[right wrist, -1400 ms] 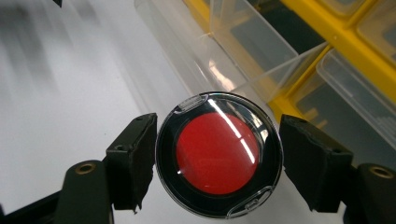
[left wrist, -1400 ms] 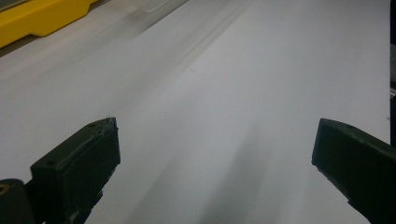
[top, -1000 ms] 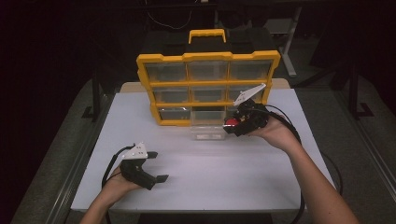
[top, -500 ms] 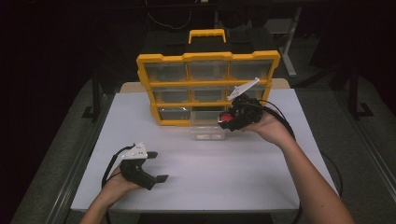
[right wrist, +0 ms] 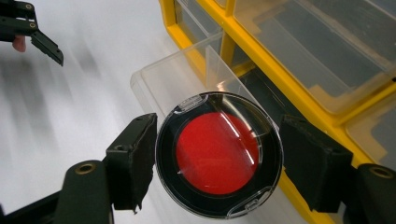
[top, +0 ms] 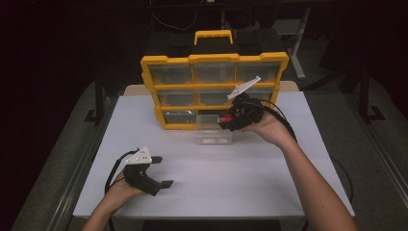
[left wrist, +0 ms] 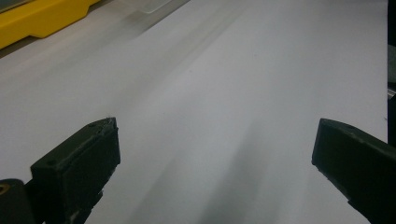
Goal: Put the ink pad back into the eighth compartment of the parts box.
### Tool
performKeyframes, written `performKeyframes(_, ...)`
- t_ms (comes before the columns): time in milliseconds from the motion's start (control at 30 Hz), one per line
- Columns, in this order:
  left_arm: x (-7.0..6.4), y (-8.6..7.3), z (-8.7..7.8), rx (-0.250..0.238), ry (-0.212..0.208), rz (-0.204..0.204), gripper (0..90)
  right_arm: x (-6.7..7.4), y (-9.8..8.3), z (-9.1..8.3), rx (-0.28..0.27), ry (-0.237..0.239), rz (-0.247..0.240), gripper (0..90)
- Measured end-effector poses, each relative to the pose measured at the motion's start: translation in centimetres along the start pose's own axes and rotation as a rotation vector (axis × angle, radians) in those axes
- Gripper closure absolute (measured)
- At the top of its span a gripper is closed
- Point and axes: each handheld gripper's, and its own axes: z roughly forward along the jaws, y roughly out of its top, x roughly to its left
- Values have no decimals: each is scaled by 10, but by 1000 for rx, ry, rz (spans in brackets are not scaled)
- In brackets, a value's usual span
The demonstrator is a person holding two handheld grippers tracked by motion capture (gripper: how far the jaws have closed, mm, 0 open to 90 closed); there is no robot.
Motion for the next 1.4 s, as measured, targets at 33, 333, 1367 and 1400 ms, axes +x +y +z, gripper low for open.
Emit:
performKeyframes(33,0,0,0,0,0,0,5,0,1,1,0,1,2,287)
performKeyframes(333,0,0,0,-1,0,0,5,1,8,6,-7,3,-7,287)
performKeyframes(1367,0,0,-1,-2,-2,0,5,2,22,41,0,29,5,287)
performKeyframes(1400,0,0,-1,-3,-2,-1,5,2,22,42,4,28,9,287)
